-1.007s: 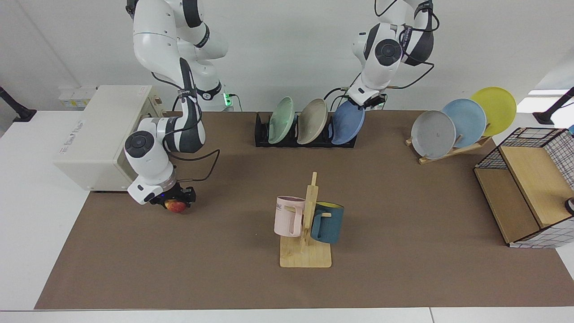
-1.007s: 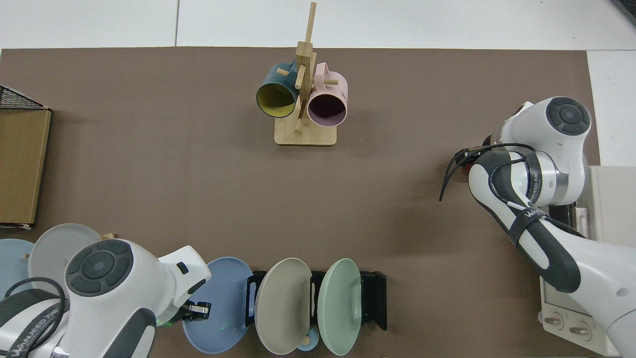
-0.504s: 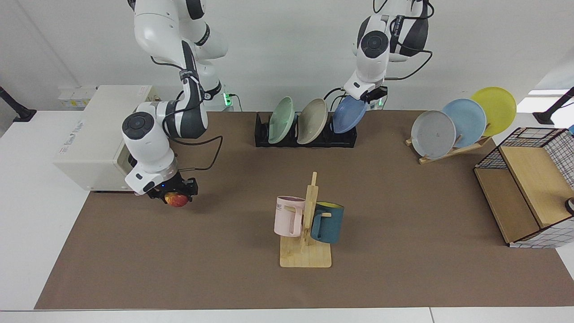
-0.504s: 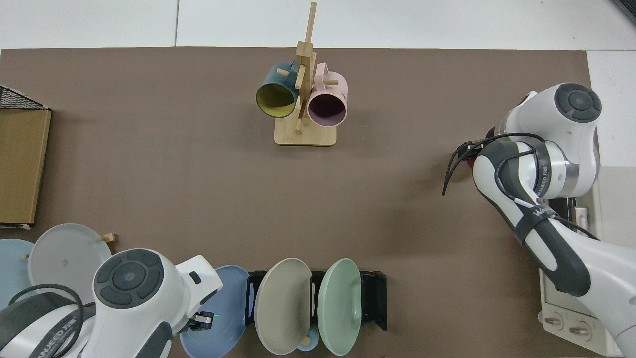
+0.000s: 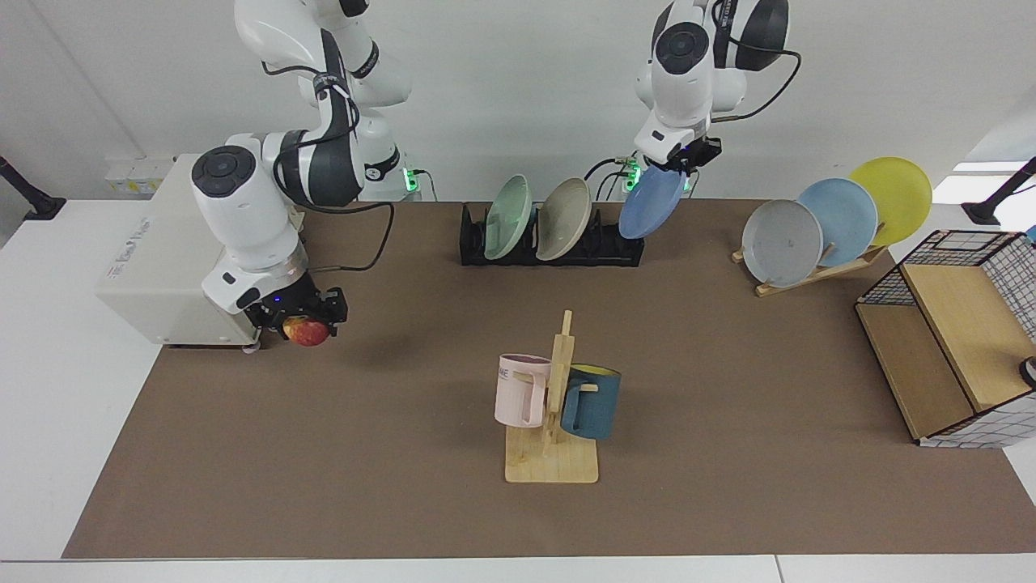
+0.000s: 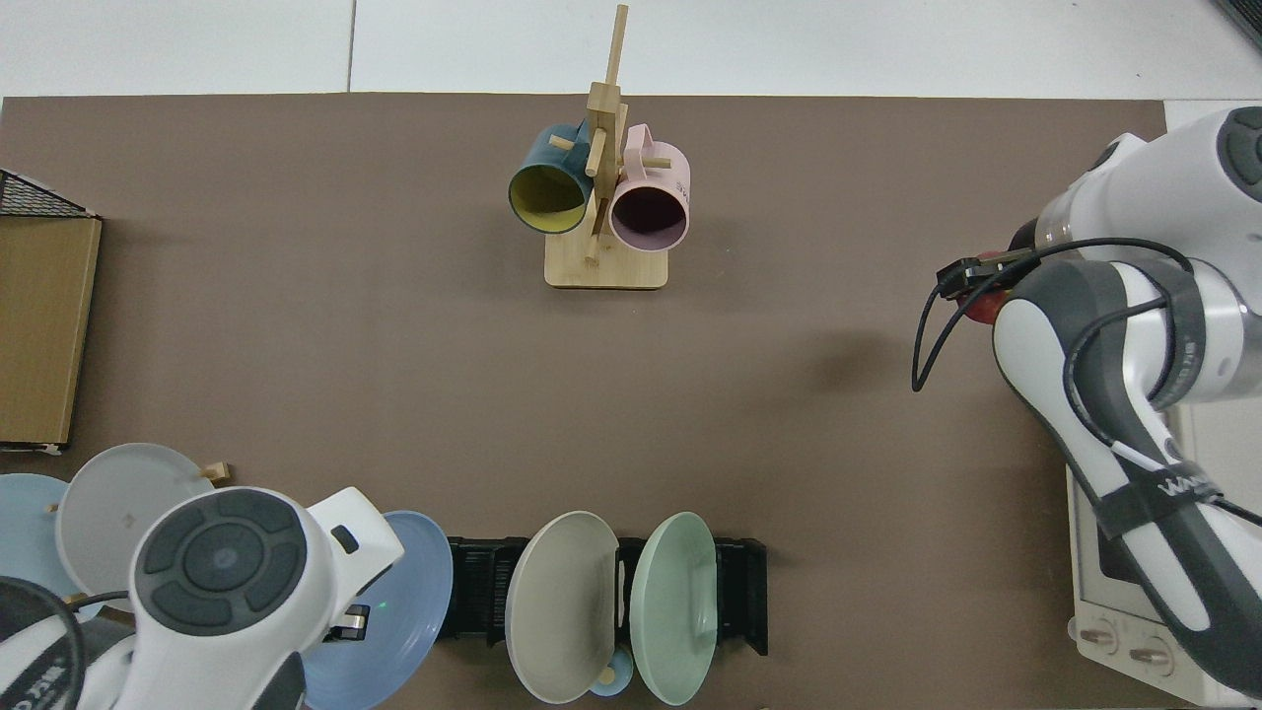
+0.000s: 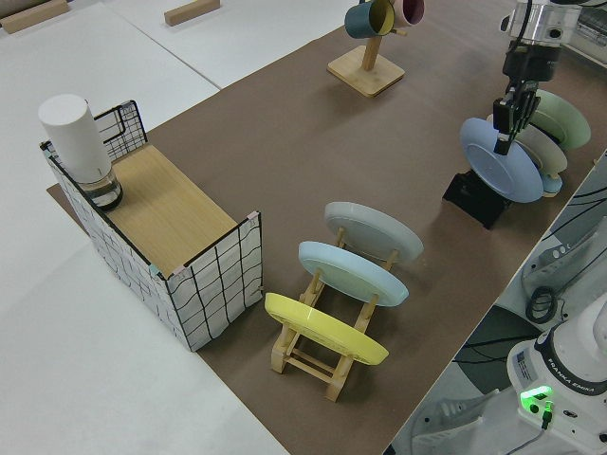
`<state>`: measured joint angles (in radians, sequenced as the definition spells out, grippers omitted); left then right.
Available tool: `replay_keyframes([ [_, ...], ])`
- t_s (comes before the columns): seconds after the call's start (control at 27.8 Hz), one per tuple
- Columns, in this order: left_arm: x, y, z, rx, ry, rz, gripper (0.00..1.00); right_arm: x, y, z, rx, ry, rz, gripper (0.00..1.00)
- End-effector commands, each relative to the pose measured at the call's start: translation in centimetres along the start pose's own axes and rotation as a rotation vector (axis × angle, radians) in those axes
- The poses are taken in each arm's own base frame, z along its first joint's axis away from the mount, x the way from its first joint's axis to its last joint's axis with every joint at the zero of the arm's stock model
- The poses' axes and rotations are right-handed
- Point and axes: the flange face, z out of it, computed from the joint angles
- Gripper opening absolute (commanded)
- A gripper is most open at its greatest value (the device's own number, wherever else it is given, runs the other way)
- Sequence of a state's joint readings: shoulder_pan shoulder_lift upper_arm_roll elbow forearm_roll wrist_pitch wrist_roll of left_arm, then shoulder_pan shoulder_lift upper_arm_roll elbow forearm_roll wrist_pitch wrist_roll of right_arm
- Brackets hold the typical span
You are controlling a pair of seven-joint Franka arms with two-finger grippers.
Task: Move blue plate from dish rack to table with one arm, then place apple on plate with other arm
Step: 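Lift the blue plate out of the dish rack with the left gripper, then carry the blue plate to the table middle, lower it, open the left gripper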
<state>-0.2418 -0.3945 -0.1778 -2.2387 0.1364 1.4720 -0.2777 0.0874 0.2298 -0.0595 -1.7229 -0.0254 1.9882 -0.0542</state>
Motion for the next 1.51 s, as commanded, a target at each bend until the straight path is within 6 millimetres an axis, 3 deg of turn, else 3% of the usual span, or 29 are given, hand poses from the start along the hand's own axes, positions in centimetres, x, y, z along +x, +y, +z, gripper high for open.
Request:
replay_keyframes([
  [0.0, 3.8, -3.8, 0.1, -0.089, 0.067, -0.109, 0.00, -1.1, 0.1, -2.0, -0.005, -0.028, 0.002, 0.00],
  [0.18, 6.9, -6.9, 0.8, -0.296, 0.111, -0.217, 0.00, -1.5, 0.0, -3.9, -0.010, -0.035, -0.001, 0.00],
  [0.43, 9.9, -10.5, 0.6, -0.593, 0.190, -0.365, 0.00, -1.4, 0.2, -4.3, -0.013, -0.019, 0.000, 0.00],
  [0.72, 13.1, -9.6, 2.0, -0.778, 0.232, -0.363, 0.00, -1.3, 0.2, -4.3, -0.010, -0.007, 0.001, 0.00],
  [0.86, 15.6, -7.6, 3.3, -0.829, 0.248, -0.372, 0.00, -1.3, 0.2, -4.2, -0.007, -0.008, 0.002, 0.00],
  [1.15, 18.4, -0.8, 5.0, -0.901, 0.241, -0.366, 0.00, -1.3, 0.0, -4.2, -0.004, -0.011, 0.003, 0.00],
  [1.47, 18.6, 6.0, 6.5, -0.925, 0.168, -0.305, 0.00, -1.5, -0.2, -4.3, 0.002, -0.012, 0.006, 0.00],
])
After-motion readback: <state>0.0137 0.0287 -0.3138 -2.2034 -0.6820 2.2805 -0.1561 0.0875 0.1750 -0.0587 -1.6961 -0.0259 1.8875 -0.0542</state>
